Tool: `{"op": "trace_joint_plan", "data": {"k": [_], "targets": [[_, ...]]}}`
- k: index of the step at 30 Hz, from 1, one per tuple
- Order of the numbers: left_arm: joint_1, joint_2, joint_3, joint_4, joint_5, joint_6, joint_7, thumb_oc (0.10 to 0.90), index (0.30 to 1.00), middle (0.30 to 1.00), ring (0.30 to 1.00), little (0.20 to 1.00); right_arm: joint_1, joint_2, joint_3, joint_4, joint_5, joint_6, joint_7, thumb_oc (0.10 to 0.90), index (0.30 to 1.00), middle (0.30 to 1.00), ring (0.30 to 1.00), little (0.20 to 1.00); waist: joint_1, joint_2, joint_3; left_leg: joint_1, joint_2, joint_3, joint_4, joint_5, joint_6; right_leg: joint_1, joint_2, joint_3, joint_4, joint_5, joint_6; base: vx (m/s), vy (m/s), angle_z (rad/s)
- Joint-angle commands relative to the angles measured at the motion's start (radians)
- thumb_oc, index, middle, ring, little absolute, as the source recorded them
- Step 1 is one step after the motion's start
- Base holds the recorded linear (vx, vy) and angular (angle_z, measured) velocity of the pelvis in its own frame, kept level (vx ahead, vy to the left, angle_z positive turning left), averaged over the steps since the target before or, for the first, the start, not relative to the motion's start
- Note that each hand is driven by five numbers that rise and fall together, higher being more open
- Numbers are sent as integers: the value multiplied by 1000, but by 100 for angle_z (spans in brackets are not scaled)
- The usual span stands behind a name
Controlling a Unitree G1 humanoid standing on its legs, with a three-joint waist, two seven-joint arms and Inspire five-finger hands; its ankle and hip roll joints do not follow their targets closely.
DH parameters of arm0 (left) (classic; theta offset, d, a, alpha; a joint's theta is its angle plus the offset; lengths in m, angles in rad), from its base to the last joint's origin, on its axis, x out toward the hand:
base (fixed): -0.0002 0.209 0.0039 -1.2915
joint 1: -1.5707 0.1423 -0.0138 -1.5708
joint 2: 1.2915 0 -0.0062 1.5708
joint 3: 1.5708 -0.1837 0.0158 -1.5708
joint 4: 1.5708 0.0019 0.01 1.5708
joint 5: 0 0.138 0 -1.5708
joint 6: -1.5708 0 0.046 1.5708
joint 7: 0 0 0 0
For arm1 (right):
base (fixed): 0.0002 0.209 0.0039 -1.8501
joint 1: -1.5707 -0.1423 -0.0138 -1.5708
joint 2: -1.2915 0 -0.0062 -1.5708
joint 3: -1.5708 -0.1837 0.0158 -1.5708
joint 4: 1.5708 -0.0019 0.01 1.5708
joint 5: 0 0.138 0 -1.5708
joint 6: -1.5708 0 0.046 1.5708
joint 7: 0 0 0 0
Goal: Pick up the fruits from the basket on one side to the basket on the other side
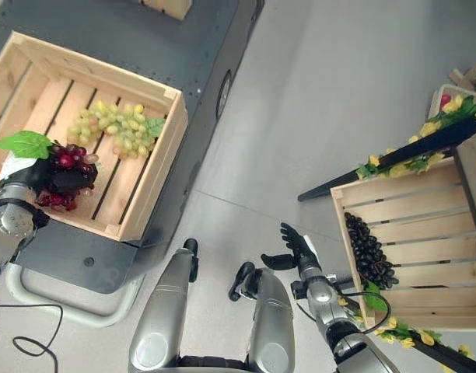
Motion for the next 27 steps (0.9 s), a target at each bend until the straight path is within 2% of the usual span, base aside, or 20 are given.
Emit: {"op": "trace_joint_plan", "data": {"k": [1,6,7,12,17,21,27], "targets": [[-8,24,162,-12,-199,-115,26,400,300,300,300,300,27,-48,-74,-81,-14,-24,-40,800,900,900,900,900,27,72,-26,190,-72,37,-183,-26,68,103,4,-4,-66,111,11,64,6,-5],[72,-21,281,-62,-404,-137,-32,400,300,300,300,300,64,-31,-69,-149,-46,-30,-27,800,900,900,900,900,22,98,-77,281,-82,30,-253,-20,74,176,1,8,-138,141,33,69,-1,-3],[101,-36,319,-78,-480,-151,-57,400,300,300,300,300,76,-24,-58,-188,-52,-19,-20,800,900,900,900,900,22,107,-100,310,-87,26,-276,-18,76,204,1,9,-166,150,41,63,-17,-6],[132,-57,379,-104,-633,-174,-131,400,300,300,300,300,100,-5,-29,-267,-35,1,10,800,900,900,900,900,20,124,-168,389,-99,12,-350,-6,78,280,5,9,-255,180,59,80,-34,-5],[125,-48,378,-137,-619,-184,-178,400,300,300,300,300,109,10,-4,-318,-31,23,32,800,900,900,900,900,22,136,-228,462,-105,-8,-432,16,78,350,16,5,-354,219,78,79,-55,1],[118,-18,373,-210,-656,-183,-218,400,300,300,300,300,111,16,43,-446,-15,54,51,800,900,900,900,900,29,144,-278,505,-106,-23,-499,41,72,397,37,0,-445,253,86,45,-105,1],[54,6,326,-327,-786,-169,-271,400,300,300,300,300,62,6,130,-600,15,81,108,800,900,900,900,900,38,147,-347,560,-107,-48,-602,84,55,467,78,1,-601,288,82,19,-99,-4]]}}
